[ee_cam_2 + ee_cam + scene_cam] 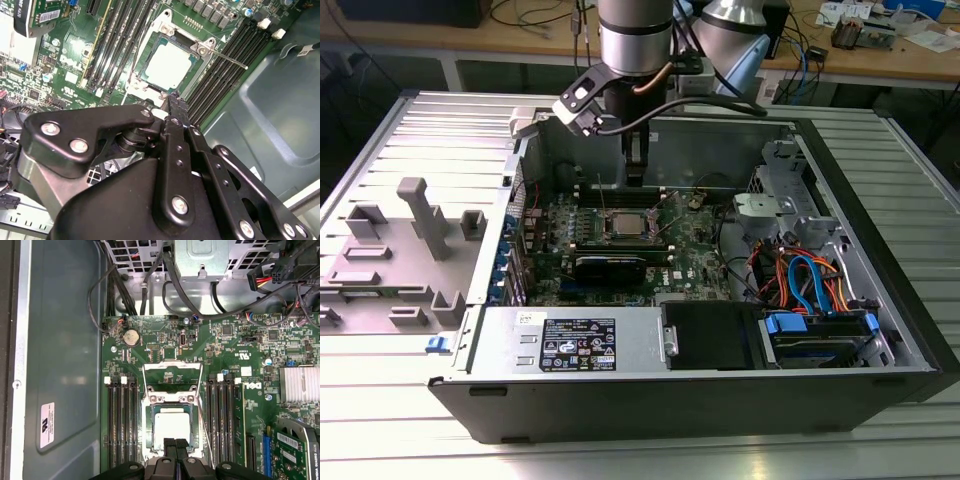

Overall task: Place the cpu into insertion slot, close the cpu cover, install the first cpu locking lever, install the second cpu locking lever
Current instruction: 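Close the cpu cover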

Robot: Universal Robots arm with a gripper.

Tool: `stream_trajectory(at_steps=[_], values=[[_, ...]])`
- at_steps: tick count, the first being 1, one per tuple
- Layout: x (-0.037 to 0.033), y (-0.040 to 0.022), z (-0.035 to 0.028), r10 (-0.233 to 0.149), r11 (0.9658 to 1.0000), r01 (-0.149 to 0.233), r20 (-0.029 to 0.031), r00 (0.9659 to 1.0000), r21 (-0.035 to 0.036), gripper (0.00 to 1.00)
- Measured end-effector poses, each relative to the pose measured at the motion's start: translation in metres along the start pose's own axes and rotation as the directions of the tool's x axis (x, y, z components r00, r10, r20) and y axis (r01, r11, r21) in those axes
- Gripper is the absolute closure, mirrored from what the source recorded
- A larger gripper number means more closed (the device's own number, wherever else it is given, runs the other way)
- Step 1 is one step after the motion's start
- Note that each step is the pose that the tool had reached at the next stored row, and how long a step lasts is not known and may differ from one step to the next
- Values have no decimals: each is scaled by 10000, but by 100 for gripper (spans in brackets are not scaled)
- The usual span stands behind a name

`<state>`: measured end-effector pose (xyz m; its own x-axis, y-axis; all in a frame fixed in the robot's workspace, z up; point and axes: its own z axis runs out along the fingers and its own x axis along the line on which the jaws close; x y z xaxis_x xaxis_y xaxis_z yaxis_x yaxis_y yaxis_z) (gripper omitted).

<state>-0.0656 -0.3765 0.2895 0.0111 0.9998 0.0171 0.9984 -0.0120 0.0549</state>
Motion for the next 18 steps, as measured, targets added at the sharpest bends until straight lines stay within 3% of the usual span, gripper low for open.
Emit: stream_trajectory(at_steps=[18], values=[[1, 106, 6, 0, 10000, 0, 0, 10000, -1, 89]])
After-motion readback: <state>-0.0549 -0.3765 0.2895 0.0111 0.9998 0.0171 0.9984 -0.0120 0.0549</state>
